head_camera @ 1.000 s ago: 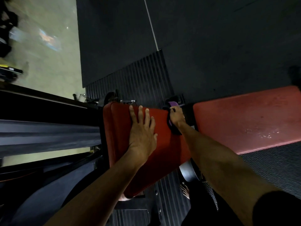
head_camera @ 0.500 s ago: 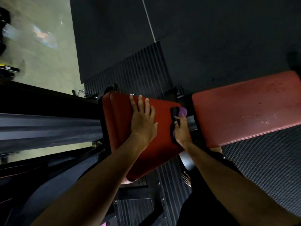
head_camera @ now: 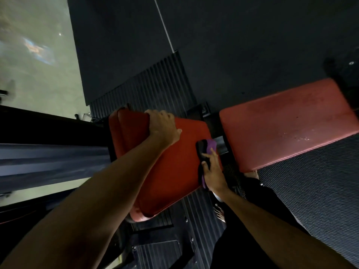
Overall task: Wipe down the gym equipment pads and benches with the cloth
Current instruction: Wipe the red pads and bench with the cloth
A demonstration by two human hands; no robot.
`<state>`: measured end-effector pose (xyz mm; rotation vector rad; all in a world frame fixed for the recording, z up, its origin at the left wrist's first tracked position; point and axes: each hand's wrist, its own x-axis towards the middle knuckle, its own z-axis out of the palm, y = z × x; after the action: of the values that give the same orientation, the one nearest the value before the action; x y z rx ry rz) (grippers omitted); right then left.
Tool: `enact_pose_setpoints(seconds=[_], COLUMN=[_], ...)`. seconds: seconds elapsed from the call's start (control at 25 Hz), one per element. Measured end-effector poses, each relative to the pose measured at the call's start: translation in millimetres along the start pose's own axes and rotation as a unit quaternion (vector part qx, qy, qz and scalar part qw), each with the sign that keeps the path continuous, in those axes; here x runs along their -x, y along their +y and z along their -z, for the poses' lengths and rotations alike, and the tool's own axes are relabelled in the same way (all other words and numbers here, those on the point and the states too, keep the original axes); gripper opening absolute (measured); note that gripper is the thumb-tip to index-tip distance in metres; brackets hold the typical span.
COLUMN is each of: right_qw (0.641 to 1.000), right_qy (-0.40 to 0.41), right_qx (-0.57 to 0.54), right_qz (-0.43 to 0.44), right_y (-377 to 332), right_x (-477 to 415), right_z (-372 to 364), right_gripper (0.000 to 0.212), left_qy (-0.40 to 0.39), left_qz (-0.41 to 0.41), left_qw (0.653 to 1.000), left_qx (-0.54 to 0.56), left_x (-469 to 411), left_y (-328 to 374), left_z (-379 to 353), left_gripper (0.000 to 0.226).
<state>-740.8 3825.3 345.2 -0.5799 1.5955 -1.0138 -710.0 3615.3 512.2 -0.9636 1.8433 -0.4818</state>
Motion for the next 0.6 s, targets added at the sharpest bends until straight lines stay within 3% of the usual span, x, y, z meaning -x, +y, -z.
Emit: enact_pose_setpoints(seconds=[0.2,0.4,0.6], right_qw=[0.991,0.999,0.999], right_qy=[0.015,-0.016,0.007], right_qx=[-0.023,0.013,0.030], right_qz=[-0.129,0.030,-0.028], right_y=[-16.6,-41.1,3.2], right_x=[-85.3,-7.7,7.0], right_z=[2.5,-11.1,4.6], right_gripper=[0.034,0.040,0.039], left_qy=[-0.009,-0.005,-0.012], left_qz=[0.012,0.022,0.027], left_qw=[0.999,0.999,0.998], left_qx=[-0.032,-0.050,-0.057], left_x=[-13.2,-6.8,-5.6], left_y=[6.2,11.8,12.8], left_z=[-2.6,-2.3,-3.1], left_gripper=[0.091,0.088,0.091])
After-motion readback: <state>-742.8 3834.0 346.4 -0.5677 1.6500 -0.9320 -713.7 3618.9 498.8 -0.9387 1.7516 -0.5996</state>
